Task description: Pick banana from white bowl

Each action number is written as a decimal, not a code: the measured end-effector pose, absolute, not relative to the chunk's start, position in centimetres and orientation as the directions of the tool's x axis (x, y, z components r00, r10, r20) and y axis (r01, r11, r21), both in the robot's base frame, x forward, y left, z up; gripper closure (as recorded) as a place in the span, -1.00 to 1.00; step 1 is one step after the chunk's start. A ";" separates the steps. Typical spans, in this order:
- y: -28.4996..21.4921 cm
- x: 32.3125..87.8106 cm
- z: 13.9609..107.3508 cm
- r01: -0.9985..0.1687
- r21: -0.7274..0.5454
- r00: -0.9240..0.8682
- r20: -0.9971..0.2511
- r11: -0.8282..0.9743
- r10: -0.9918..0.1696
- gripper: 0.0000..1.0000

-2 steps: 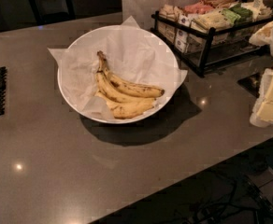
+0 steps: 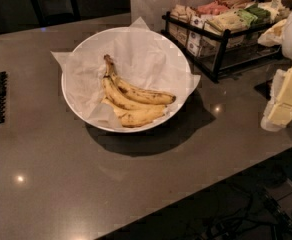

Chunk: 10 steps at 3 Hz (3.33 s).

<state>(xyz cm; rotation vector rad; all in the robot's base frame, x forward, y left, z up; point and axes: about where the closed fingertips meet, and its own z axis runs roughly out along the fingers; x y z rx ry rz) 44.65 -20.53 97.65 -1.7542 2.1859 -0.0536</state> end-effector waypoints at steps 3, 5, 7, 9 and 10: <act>-10.6 43.7 99.7 -0.967 -0.201 0.207 -0.276 -0.155 -0.939 -1.00; -5.8 36.5 95.7 -0.926 -0.214 0.352 -0.198 -0.310 -0.915 -1.00; -3.1 39.7 92.8 -0.943 -0.235 0.287 -0.213 -0.237 -0.934 -1.00; -2.4 42.7 91.1 -0.959 -0.193 0.252 -0.230 -0.209 -0.940 -1.00; -1.5 43.3 92.2 -0.941 -0.243 0.302 -0.283 -0.237 -0.910 -0.80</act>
Offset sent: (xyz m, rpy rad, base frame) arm -0.0006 0.1091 0.0245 0.0835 0.1498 0.4499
